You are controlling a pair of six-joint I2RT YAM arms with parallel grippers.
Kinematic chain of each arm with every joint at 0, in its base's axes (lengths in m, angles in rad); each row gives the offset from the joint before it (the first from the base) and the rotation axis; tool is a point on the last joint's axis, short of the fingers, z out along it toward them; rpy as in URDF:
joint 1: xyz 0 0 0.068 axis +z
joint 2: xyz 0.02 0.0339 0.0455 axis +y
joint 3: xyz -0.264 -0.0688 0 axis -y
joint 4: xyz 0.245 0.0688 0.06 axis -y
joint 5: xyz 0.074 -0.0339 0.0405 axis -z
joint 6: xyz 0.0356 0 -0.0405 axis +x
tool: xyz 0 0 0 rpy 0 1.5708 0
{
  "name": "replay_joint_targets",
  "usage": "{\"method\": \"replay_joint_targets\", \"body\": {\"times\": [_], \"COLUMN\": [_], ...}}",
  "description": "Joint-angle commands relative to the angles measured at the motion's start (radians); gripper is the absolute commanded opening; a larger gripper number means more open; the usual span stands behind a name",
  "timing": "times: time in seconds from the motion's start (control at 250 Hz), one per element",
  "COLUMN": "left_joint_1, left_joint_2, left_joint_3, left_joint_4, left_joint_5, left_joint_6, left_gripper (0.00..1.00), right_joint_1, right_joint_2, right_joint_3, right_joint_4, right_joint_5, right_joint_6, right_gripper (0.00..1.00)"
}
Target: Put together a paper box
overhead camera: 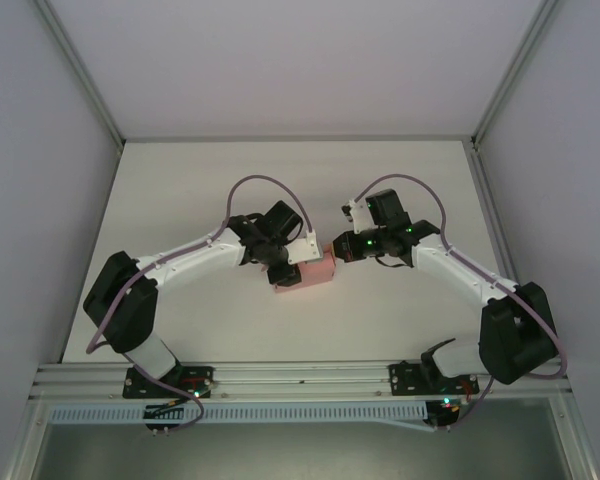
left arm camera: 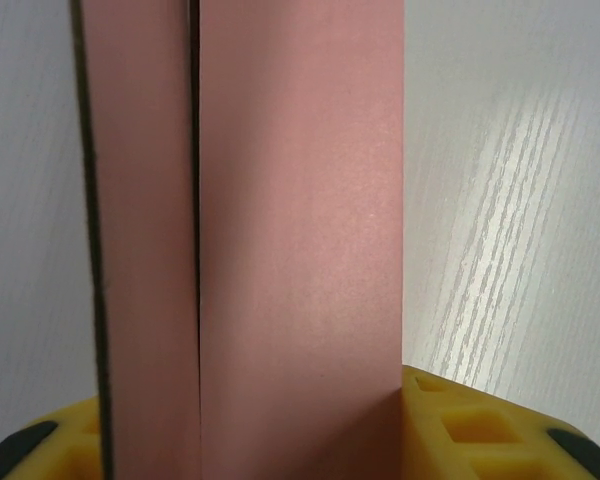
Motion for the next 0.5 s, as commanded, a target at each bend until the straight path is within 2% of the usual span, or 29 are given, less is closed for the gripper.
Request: {"method": "replay_joint_targets", "body": {"times": [0.0, 0.204, 0.495], "left_joint_1": [0.006, 0.006, 0.006], "left_joint_2": [0.0, -0.004, -0.017], "left_joint_3": [-0.018, -0.022, -0.033], "left_joint_4": [-0.001, 0.002, 0.021], "left_joint_5": [-0.056, -0.058, -0.052], "left_joint_6": [-0.018, -0.009, 0.001], "left_gripper": [0.41, 0.41, 0.41], "right_joint_1": [0.013, 0.013, 0.016], "right_joint_2": [-0.034, -0.021, -0.058], "right_joint_3": [0.036, 0.093, -0.029], "right_joint_4": [-0.048, -0.134, -0.025], "right_joint_5": [-0.092, -0.123, 0.025], "right_joint_6": [0.126, 0.136, -0.006], "right_gripper": [0.0, 0.0, 0.0]}}
